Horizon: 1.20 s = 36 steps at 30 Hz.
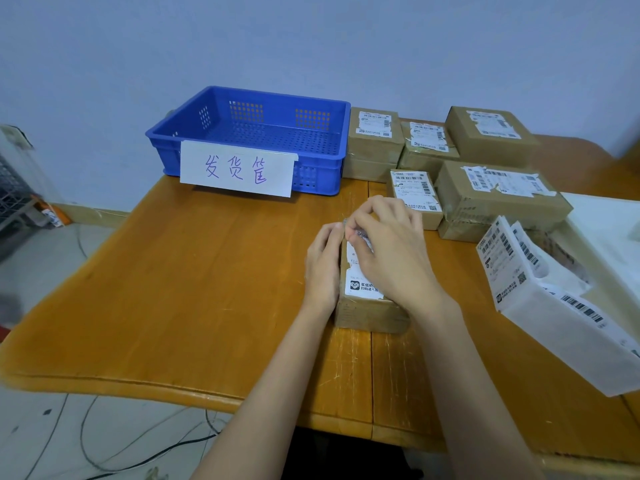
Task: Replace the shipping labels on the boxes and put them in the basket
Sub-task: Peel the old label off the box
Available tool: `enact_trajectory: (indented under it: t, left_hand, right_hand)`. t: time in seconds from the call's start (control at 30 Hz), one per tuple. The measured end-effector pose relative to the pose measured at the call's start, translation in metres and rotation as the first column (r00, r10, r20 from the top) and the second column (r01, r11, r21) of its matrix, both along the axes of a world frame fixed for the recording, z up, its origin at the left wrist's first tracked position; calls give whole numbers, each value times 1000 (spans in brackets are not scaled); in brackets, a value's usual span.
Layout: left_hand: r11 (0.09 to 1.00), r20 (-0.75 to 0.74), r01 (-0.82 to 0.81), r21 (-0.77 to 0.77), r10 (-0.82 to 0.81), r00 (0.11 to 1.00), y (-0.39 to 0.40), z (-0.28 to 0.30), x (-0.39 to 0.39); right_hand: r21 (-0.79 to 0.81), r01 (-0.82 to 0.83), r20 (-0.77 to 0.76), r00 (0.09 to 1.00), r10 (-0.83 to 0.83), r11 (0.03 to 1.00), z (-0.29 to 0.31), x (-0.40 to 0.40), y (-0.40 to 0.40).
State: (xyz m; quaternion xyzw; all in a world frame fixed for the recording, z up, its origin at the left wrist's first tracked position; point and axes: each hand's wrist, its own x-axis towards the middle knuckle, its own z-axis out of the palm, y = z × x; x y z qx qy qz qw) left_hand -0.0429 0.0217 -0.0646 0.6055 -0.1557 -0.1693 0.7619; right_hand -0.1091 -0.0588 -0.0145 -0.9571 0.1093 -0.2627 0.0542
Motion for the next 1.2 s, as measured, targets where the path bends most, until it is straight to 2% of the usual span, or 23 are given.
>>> enact_trajectory:
  t: [0.07, 0.3, 0.47, 0.6, 0.73, 0.87, 1.07, 1.2]
  left_hand:
    - [1000, 4, -5, -2, 5, 1000, 0, 1, 0]
    - [1000, 16, 8, -26, -7, 1000, -1, -4, 0]
    - [1000, 41, -7, 2, 7, 999, -2, -2, 0]
    - [1000, 31, -5, 0, 5, 1000, -1, -2, 1]
    - [1000, 25, -9, -1, 9, 1000, -2, -3, 1]
    - [1000, 17, -8, -1, 8, 1000, -2, -3, 0]
    - [999, 62, -13, 29, 11, 998, -2, -6, 2]
    - [1000, 41, -3, 11, 3, 999, -3, -6, 2]
  right_hand:
    - [0, -27, -16, 1000, 27, 1000, -1, 1, -1]
    - [244, -88, 107, 992, 63, 966, 4, -5, 0]
    - [178, -27, 76, 997, 14, 984, -1, -3, -1]
    - [117, -59, 55, 997, 53, 991, -1, -2, -3]
    - [307, -104, 81, 993, 83, 946, 0, -4, -4]
    - [420, -128, 110, 990, 89, 898, 5, -5, -2]
    - [390, -130, 74, 991, 109, 912, 7, -9, 2]
    - [399, -129, 73, 991, 109, 908, 7, -10, 3]
